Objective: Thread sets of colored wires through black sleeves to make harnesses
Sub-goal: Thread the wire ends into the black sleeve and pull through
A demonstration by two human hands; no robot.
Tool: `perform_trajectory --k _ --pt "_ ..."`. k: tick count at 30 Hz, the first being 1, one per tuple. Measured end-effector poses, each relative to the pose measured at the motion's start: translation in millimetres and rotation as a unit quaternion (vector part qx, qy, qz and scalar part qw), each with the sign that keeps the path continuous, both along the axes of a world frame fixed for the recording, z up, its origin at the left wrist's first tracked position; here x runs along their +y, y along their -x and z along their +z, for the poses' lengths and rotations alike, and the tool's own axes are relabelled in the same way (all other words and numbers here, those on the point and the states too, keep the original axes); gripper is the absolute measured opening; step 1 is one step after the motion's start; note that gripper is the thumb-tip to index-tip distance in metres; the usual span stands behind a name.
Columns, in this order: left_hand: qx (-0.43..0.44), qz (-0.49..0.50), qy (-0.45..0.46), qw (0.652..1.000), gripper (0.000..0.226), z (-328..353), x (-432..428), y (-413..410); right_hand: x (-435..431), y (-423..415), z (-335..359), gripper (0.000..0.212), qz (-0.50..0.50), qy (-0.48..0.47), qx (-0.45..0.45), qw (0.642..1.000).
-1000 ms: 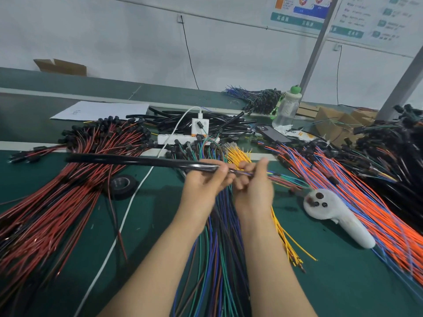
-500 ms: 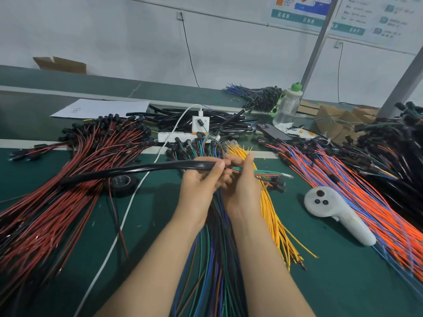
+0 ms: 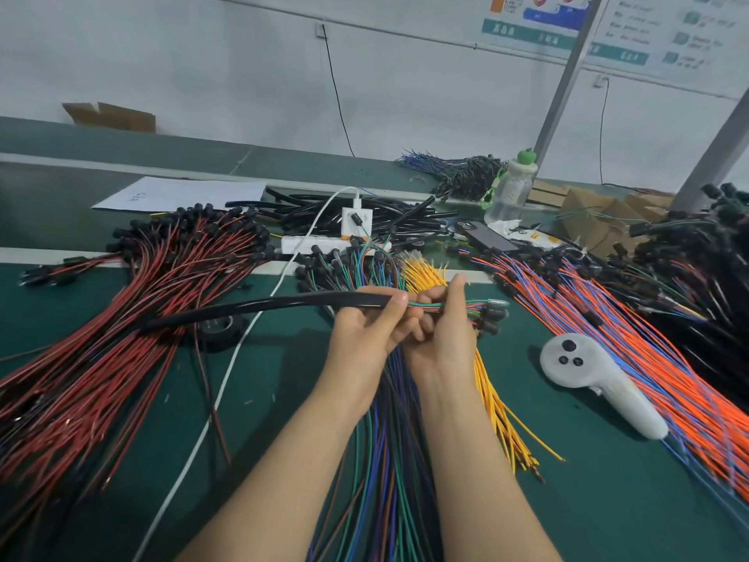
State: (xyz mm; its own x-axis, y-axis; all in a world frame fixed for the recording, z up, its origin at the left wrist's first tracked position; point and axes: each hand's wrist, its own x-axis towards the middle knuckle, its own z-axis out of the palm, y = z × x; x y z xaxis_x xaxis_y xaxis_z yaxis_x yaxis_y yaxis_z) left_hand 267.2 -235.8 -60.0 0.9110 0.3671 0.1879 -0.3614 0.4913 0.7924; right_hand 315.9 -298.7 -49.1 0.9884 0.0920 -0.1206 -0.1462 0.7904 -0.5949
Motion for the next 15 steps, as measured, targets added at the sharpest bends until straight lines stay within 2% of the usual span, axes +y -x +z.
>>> perform_trajectory --k 4,7,9,10,12,14,15 --pt "-0.001 -0.013 0.001 1.0 0.009 1.5 2.0 1.3 -0.7 1.7 -0.1 0.049 0.029 -0.041 0.008 0.999" --pt "-0.006 -0.029 0.056 0.998 0.012 6.0 20.4 2.9 -10.3 -0.5 1.3 0.042 0.033 -0.14 0.025 0.989" --pt "-0.029 -0.039 0.092 0.995 0.017 8.0 30.0 4.2 -13.8 -1.6 2.5 0.043 0.045 -0.171 0.028 0.984" --pt "-0.038 -0.041 0.088 0.995 0.016 8.3 31.4 4.4 -12.6 -1.0 3.0 0.044 0.049 -0.155 0.022 0.986" --pt "-0.034 -0.031 0.029 0.999 0.013 7.0 26.3 3.3 -3.7 2.2 2.2 0.049 0.057 -0.061 -0.002 0.997" --pt "-0.017 -0.008 -0.031 0.999 0.018 3.2 17.8 1.4 6.8 6.6 0.6 0.053 0.064 0.04 -0.021 0.997" --pt "-0.01 0.007 -0.043 0.999 0.02 2.5 15.5 1.0 10.3 8.3 -0.2 0.054 0.076 0.06 -0.027 0.995"
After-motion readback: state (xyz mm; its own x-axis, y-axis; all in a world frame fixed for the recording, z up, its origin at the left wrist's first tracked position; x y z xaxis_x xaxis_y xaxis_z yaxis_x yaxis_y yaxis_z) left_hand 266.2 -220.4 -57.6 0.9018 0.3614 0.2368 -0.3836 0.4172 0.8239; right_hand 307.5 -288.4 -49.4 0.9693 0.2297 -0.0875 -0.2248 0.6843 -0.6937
